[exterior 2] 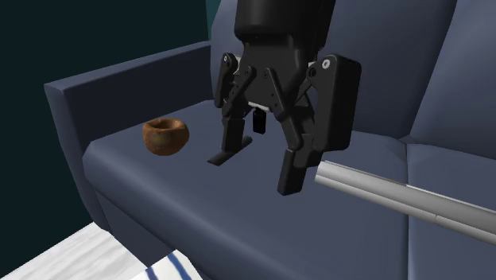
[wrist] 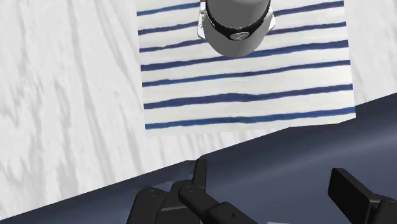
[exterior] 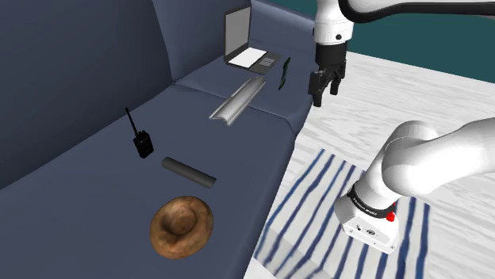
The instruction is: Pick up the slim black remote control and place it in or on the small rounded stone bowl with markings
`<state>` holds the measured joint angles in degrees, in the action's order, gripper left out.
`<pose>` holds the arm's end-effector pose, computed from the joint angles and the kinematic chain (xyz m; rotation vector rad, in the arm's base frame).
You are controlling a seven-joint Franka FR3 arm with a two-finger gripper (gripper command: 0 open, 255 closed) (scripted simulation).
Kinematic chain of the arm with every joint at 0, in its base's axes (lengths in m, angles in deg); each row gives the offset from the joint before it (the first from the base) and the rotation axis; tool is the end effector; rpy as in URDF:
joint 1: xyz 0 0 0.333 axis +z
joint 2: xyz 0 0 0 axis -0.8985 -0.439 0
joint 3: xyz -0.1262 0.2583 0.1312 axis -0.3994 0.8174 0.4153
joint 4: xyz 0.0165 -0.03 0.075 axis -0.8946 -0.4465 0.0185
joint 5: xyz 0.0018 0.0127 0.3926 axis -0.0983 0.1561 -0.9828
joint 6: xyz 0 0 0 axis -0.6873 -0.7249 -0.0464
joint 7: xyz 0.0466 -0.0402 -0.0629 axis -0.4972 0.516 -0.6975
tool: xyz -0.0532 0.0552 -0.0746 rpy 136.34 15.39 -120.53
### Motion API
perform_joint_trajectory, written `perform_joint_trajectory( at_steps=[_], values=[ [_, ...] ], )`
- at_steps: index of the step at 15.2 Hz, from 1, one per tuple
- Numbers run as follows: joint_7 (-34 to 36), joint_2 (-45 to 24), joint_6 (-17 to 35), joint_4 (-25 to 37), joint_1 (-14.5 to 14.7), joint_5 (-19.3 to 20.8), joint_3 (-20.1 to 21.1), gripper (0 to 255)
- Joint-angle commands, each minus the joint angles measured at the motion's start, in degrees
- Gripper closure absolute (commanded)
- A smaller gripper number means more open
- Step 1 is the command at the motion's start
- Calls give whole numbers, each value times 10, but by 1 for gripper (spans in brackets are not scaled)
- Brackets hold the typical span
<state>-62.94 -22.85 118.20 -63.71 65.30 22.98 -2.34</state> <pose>0.2968 -0.0057 0.5301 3.0568 -0.2261 -0.3806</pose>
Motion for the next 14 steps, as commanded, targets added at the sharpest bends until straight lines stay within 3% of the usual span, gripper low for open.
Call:
perform_joint_trajectory(
  at_steps=[1,14],
  values=[
    [0,0,0,0,0,0,0,0],
    [44,-166,224,-3,67,-81,78,0]
  ],
)
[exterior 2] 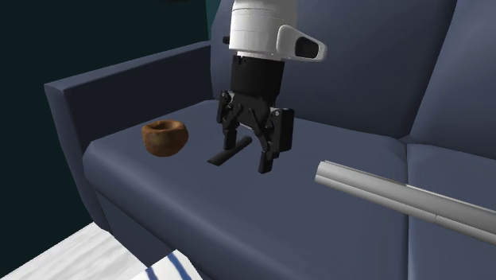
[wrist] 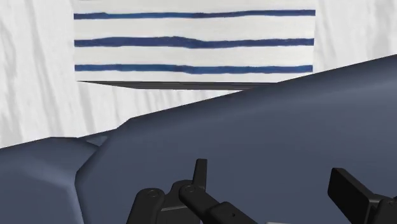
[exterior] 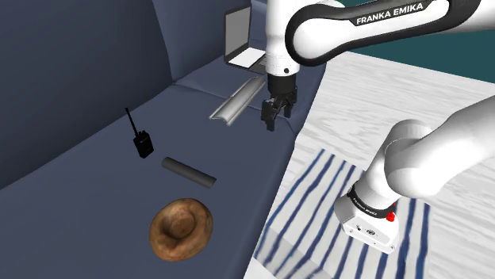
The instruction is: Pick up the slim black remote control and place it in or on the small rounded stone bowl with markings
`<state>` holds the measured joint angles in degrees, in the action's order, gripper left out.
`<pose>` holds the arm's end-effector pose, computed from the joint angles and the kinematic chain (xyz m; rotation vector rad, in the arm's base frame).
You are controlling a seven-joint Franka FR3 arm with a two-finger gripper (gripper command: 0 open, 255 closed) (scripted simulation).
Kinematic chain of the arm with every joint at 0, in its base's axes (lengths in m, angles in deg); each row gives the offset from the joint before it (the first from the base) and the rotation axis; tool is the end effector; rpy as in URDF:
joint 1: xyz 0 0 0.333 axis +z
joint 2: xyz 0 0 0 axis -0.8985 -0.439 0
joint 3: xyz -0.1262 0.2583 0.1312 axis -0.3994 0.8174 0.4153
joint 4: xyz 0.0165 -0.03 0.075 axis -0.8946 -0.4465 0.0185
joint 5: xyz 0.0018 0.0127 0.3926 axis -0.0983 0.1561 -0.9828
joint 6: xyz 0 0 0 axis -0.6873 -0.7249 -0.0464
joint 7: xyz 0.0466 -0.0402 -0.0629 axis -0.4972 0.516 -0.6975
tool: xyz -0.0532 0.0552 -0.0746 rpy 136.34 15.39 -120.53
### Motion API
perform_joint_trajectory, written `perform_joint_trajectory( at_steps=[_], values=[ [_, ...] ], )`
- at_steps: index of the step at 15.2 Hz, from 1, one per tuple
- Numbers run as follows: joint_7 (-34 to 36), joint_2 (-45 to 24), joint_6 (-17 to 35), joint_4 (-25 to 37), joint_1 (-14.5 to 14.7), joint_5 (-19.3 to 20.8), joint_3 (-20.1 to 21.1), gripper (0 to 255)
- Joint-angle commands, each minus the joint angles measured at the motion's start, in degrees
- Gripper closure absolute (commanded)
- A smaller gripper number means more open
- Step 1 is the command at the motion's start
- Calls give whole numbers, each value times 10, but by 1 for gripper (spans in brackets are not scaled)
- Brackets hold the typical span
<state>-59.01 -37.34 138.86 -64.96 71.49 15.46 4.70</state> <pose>0.3671 0.0961 0.4563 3.1251 -0.0551 -0.2650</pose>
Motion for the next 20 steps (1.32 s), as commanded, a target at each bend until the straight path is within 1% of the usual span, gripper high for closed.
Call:
perform_joint_trajectory(
  at_steps=[1,6,11,15,20],
  values=[
    [8,-37,33,14,10,-9,14,0],
    [23,-119,107,46,30,-22,43,0],
    [41,-206,171,94,48,-22,71,0],
    [58,-277,212,143,63,-10,90,0],
    [84,-368,251,216,86,17,108,0]
  ],
)
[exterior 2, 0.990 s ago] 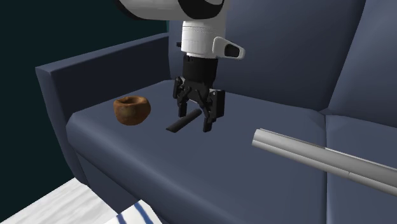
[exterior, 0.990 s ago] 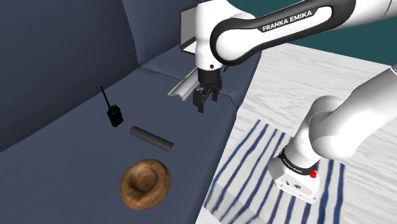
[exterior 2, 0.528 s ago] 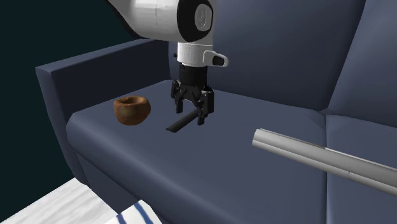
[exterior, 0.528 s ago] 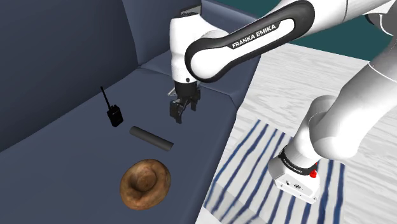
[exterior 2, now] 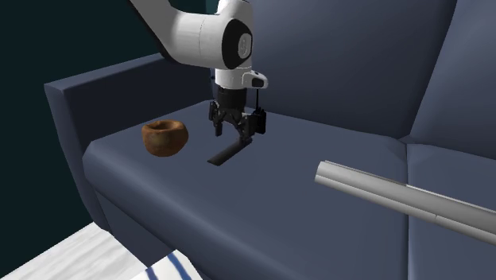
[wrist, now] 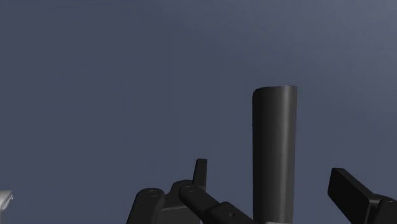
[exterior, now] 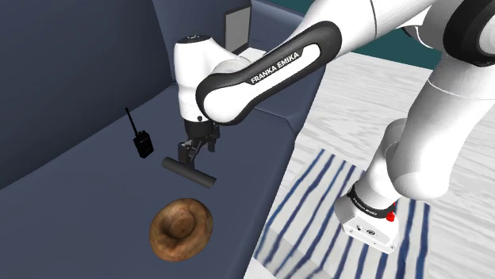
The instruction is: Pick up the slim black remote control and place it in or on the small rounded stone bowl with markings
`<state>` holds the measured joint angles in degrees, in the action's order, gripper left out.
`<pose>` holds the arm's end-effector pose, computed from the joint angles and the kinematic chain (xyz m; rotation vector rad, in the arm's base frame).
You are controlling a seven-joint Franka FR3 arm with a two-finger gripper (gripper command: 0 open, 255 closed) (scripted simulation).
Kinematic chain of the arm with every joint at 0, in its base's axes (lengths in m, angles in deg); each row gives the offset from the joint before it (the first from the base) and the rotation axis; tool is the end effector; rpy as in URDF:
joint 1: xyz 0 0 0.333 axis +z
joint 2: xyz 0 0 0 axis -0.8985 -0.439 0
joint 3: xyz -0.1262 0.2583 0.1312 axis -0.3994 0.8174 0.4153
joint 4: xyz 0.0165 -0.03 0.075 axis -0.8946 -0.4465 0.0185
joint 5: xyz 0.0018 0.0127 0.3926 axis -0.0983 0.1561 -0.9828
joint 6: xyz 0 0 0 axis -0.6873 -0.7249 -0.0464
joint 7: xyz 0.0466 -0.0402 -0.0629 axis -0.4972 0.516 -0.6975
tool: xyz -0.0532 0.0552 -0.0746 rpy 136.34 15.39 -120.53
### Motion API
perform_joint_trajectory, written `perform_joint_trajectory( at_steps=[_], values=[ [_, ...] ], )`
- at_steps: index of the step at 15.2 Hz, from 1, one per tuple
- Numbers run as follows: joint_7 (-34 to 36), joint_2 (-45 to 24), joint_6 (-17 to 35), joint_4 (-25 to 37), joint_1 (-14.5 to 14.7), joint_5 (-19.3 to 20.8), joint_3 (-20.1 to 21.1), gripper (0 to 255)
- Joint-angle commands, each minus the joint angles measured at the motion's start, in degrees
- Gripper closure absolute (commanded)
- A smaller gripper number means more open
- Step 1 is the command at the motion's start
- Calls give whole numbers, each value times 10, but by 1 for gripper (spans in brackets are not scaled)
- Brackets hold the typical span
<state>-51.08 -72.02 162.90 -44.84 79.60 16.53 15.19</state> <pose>0.4758 0.2973 0.3654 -3.0541 -0.2318 0.0514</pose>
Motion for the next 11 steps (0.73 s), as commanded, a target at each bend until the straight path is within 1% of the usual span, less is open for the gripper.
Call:
perform_joint_trajectory(
  at_steps=[1,2,9,11],
  values=[
    [10,-39,16,31,10,13,5,0],
    [12,-43,18,35,11,15,5,0],
    [20,-79,69,18,17,26,3,0],
    [20,-79,69,18,18,26,3,0]
  ],
)
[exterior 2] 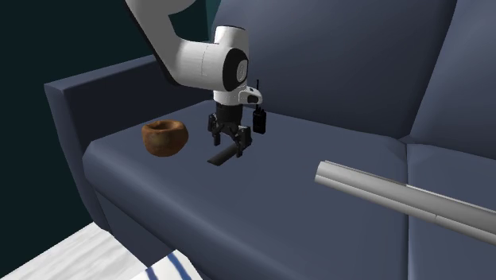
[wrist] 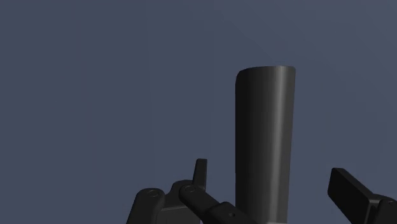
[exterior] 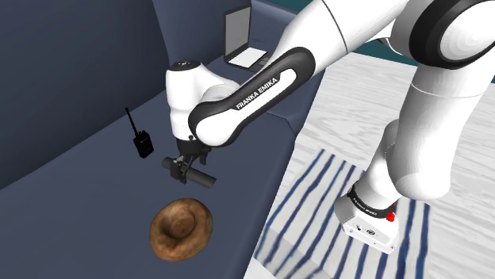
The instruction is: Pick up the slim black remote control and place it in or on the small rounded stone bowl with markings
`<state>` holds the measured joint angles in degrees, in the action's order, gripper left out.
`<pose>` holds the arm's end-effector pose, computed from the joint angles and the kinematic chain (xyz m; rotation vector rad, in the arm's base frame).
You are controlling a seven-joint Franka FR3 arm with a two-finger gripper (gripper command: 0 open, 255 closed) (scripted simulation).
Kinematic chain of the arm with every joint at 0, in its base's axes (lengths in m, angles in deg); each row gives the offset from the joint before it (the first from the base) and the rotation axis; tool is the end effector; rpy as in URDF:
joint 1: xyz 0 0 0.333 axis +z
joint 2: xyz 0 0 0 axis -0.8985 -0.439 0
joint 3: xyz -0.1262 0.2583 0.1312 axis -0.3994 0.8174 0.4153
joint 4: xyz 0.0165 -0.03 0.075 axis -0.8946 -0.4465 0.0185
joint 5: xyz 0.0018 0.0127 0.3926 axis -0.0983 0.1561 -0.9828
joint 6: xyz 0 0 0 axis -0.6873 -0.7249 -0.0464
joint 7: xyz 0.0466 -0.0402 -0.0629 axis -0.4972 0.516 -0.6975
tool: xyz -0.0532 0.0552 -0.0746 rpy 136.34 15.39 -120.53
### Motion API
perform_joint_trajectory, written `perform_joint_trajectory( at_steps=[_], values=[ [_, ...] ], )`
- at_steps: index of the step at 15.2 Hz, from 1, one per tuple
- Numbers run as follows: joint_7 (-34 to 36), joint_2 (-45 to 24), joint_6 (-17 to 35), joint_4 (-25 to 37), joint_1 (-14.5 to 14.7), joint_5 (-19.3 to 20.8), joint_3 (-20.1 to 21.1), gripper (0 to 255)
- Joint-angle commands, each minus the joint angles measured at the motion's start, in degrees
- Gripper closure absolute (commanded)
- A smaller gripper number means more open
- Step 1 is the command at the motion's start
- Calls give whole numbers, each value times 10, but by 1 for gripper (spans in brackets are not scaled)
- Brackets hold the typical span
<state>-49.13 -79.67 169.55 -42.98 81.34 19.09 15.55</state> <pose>0.4853 0.3243 0.3166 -3.0419 -0.2622 0.0284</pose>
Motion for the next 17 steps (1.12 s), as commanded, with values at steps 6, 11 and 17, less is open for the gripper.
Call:
perform_joint_trajectory(
  at_steps=[6,11,17],
  values=[
    [0,-2,3,0,0,1,0,0],
    [1,-2,4,-1,1,1,0,255],
    [-1,3,-4,2,0,-1,0,255]
  ],
)
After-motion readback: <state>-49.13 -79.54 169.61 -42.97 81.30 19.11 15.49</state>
